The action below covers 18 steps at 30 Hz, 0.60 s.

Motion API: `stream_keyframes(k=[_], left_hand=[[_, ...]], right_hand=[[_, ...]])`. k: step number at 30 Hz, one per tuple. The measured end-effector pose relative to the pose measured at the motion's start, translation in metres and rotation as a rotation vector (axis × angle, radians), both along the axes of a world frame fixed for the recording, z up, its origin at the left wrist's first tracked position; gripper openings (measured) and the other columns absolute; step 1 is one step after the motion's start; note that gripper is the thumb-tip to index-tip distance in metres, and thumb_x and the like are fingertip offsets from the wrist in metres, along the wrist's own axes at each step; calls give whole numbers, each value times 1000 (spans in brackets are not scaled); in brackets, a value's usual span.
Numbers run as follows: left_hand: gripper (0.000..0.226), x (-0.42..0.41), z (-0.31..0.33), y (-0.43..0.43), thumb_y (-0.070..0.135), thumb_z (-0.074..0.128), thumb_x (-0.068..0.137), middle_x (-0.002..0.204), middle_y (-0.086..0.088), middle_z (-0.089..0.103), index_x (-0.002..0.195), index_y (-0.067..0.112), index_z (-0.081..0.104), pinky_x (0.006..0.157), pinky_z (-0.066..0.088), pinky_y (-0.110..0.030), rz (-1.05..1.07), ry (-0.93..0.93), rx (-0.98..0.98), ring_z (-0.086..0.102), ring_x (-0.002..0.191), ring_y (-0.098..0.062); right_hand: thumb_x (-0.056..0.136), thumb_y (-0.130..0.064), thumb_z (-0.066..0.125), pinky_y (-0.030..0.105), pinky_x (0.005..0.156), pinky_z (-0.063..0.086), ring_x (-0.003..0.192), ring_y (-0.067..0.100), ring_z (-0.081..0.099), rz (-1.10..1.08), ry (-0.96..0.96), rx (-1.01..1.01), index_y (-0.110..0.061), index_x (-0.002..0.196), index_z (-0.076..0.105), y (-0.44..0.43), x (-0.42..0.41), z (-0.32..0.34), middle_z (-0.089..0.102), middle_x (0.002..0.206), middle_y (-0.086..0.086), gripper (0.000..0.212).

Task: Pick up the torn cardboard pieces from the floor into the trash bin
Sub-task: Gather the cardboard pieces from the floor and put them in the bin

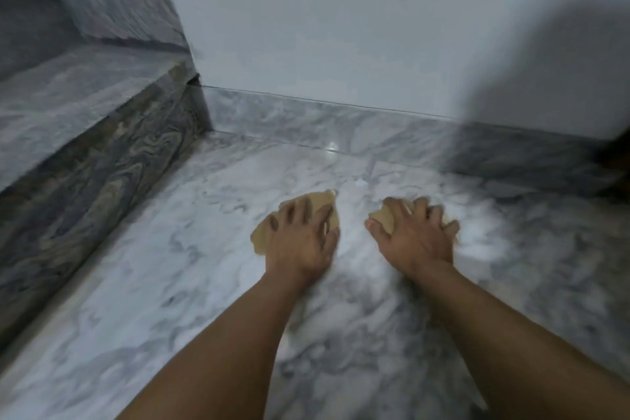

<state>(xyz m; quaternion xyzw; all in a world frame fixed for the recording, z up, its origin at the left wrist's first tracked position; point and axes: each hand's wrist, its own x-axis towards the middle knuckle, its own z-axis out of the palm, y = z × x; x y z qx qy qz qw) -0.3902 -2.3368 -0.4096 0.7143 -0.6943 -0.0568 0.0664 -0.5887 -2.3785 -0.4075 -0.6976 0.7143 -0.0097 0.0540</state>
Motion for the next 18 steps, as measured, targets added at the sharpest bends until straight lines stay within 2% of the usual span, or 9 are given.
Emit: stream_keyframes(k=[2, 3, 5, 6, 7, 9, 11, 15, 18], left_hand=[[60, -9, 4, 14, 73, 37, 92, 152, -6, 40, 146, 45, 42, 106, 24, -52, -46, -36, -37, 31, 138, -34], [69, -8, 6, 17, 81, 37, 86, 154, -7, 36, 147, 48, 38, 108, 21, -55, -34, -45, -16, 26, 141, -34], [91, -2, 8, 15, 96, 30, 74, 166, -9, 13, 154, 55, 14, 113, 9, -64, 44, -32, 115, 7, 152, -37], [97, -1, 8, 14, 99, 24, 71, 168, -7, 5, 155, 55, 5, 113, 9, -66, 74, -47, 176, 3, 153, -38], [98, -4, 7, 15, 99, 20, 71, 168, -7, 7, 156, 53, 3, 112, 15, -65, 85, -83, 196, 8, 151, -40], [89, -20, 8, 25, 91, 21, 79, 157, -9, 27, 154, 43, 20, 105, 30, -56, 85, -117, 127, 27, 138, -39], [84, -39, 9, 40, 87, 32, 79, 139, -9, 41, 146, 34, 35, 96, 37, -49, 146, -53, 53, 38, 121, -37], [101, -54, 16, 65, 89, 47, 67, 123, -9, 47, 138, 16, 42, 88, 47, -44, 311, 144, 71, 49, 112, -32], [93, -58, 22, 85, 86, 55, 67, 114, -4, 52, 124, 14, 43, 74, 49, -37, 215, 146, 75, 63, 100, -29]], right_hand=[[93, -76, 29, 54, 103, 27, 126, 37, 35, -5, 28, -21, -42, 148, 33, 24, -8, 3, 38, 144, 15, 65], [93, -74, 31, 50, 99, 30, 122, 37, 38, -6, 25, -35, -39, 147, 36, 36, -12, 3, 41, 139, 16, 64], [92, -71, 36, 46, 92, 38, 114, 38, 47, -9, -18, -68, -34, 143, 44, 58, -21, 2, 47, 130, 17, 64], [91, -69, 38, 45, 88, 42, 109, 38, 51, -11, -55, -74, -31, 141, 48, 69, -25, 2, 48, 127, 17, 64], [91, -68, 39, 44, 85, 45, 106, 38, 55, -14, -92, -69, -28, 140, 48, 77, -30, 2, 48, 125, 16, 64], [93, -65, 42, 40, 81, 47, 104, 35, 60, -28, -134, -30, -26, 140, 43, 89, -38, 4, 46, 126, 13, 61], [94, -64, 42, 39, 78, 48, 101, 34, 63, -32, -140, -7, -25, 140, 38, 100, -45, 8, 44, 127, 11, 61], [95, -64, 39, 38, 76, 44, 99, 32, 64, -21, -134, 82, -23, 138, 34, 121, -54, 15, 45, 128, 11, 59], [97, -63, 36, 37, 74, 42, 99, 32, 63, -39, -114, 142, -22, 137, 34, 139, -68, 24, 47, 128, 12, 57]])
